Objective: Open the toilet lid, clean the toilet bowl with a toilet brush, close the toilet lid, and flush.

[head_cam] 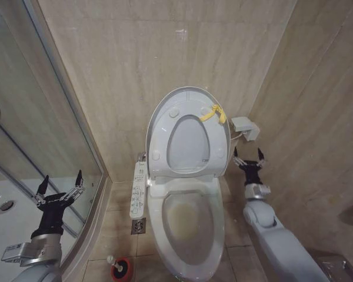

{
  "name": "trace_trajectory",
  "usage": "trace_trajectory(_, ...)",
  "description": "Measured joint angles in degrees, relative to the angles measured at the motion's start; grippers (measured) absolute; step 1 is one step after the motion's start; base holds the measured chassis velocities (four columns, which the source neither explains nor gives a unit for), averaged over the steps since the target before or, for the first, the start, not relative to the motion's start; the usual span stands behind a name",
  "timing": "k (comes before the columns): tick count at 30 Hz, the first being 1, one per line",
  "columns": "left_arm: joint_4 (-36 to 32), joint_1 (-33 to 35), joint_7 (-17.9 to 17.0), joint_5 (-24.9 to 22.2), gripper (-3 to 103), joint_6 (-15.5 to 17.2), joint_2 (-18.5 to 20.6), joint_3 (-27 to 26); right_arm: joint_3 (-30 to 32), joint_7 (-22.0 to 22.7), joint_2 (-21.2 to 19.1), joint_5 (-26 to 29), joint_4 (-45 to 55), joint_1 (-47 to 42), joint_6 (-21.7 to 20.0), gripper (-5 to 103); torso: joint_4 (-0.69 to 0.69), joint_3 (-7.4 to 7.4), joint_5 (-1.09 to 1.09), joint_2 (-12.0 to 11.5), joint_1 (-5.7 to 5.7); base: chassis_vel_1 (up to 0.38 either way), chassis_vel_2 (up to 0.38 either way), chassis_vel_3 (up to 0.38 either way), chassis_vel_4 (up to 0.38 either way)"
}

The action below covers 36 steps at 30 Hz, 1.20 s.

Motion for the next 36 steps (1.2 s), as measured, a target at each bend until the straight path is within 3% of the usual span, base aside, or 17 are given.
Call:
trace_trajectory(6,-0.8,0.9,0.1,0.0,100,0.0,-0.4,-0.6,-3.7,-2.9,0.2,3.1,-5.8,9.1,-0.4,100,0.00,0.00,-0.01,0.0,0.00,0.000,0.000,0.000,0.000)
trace_trajectory(14,-0.9,1.3,0.2,-0.2,100,0.0,-0.4,-1.3,-6.3,-3.4,1.6,4.2,-5.9,11.8,-1.2,100,-0.06,0.00,-0.01,0.0,0.00,0.000,0.000,0.000,0.000)
trace_trajectory(21,-0.3,1.0,0.2,-0.3,100,0.0,-0.8,-0.7,-5.6,-3.9,0.3,3.9,-0.6,6.8,-0.1,100,0.03,-0.01,0.00,0.0,-0.01,0.000,0.000,0.000,0.000)
trace_trajectory(36,0.9,-0.7,0.2,0.4,100,-0.2,-2.1,2.7,1.4,-2.2,-2.0,2.9,11.3,-10.1,2.5,100,-0.01,-0.02,0.00,0.0,-0.02,0.000,0.000,0.000,0.000)
